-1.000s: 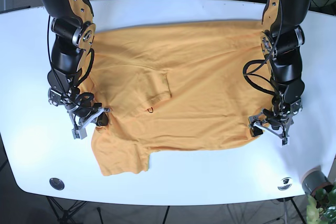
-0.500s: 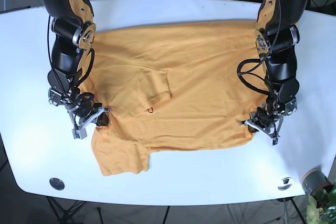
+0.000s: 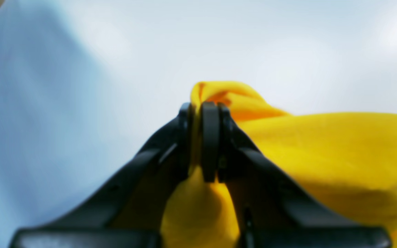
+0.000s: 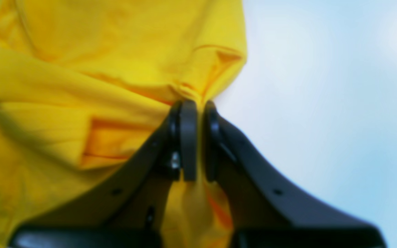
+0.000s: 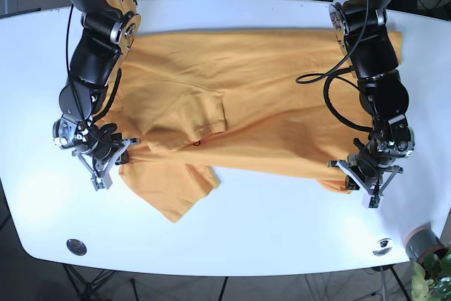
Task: Fold the T-shirt properly
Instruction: 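Lift the T-shirt with both grippers and swing it over the table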
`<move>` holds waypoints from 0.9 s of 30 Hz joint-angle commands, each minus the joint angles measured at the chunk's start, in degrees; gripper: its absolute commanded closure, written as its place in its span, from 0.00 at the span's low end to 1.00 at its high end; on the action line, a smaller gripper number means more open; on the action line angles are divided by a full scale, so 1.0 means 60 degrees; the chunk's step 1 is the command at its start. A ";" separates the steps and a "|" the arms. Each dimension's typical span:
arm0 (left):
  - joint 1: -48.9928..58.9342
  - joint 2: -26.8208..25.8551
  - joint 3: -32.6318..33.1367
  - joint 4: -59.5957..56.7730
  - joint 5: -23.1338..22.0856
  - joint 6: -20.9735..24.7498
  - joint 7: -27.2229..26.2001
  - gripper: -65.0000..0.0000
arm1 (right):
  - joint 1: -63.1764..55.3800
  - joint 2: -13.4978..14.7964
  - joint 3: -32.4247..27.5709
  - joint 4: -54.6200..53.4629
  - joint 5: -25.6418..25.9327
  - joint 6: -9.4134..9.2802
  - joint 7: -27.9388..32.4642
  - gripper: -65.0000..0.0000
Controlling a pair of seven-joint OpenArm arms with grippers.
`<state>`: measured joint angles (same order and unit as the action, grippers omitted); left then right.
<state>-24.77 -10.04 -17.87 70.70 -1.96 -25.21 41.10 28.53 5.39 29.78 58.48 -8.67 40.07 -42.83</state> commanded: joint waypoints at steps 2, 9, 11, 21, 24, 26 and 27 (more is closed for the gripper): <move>-0.0728 -0.0238 -0.0033 0.0415 -0.0018 0.0048 0.0102 1.00 | 0.0849 0.0179 -0.0473 0.0473 0.0162 -0.0012 -0.0210 0.97; -0.2574 -0.0385 -0.0018 0.0474 -0.0004 0.0048 0.1025 1.00 | 0.2578 0.0589 -0.0692 0.0488 0.0162 -0.0012 -0.1060 0.97; -0.3160 -0.0385 -0.0018 0.0444 -0.0004 0.0048 0.1260 1.00 | 0.3090 0.0633 -0.0692 0.0488 0.0133 -0.0012 -0.1265 0.97; -0.5959 -0.0736 0.0157 0.0444 0.0026 0.0048 0.1362 1.00 | 0.6299 0.1278 -0.1894 0.0503 0.0177 -0.0012 -0.2554 0.97; -0.6457 -0.0795 0.0216 0.0591 0.0011 0.0048 0.1655 1.00 | 0.7032 0.1336 -0.1938 0.0840 0.0177 -0.0012 -0.2877 0.97; -0.6603 -0.1059 0.0201 0.1016 -0.0018 0.0048 0.1787 1.00 | 0.7222 0.1336 -0.1952 0.1206 0.0177 -0.0012 -0.3170 0.97; -0.6603 -0.1249 0.0201 0.1397 -0.0033 0.0048 0.1860 1.00 | 0.7310 0.1351 -0.1967 0.1572 0.0177 -0.0012 -0.3404 0.97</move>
<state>-62.08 -14.55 -16.27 75.13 -4.21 -26.02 52.97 69.84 11.75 17.89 64.29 -4.91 41.04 -61.36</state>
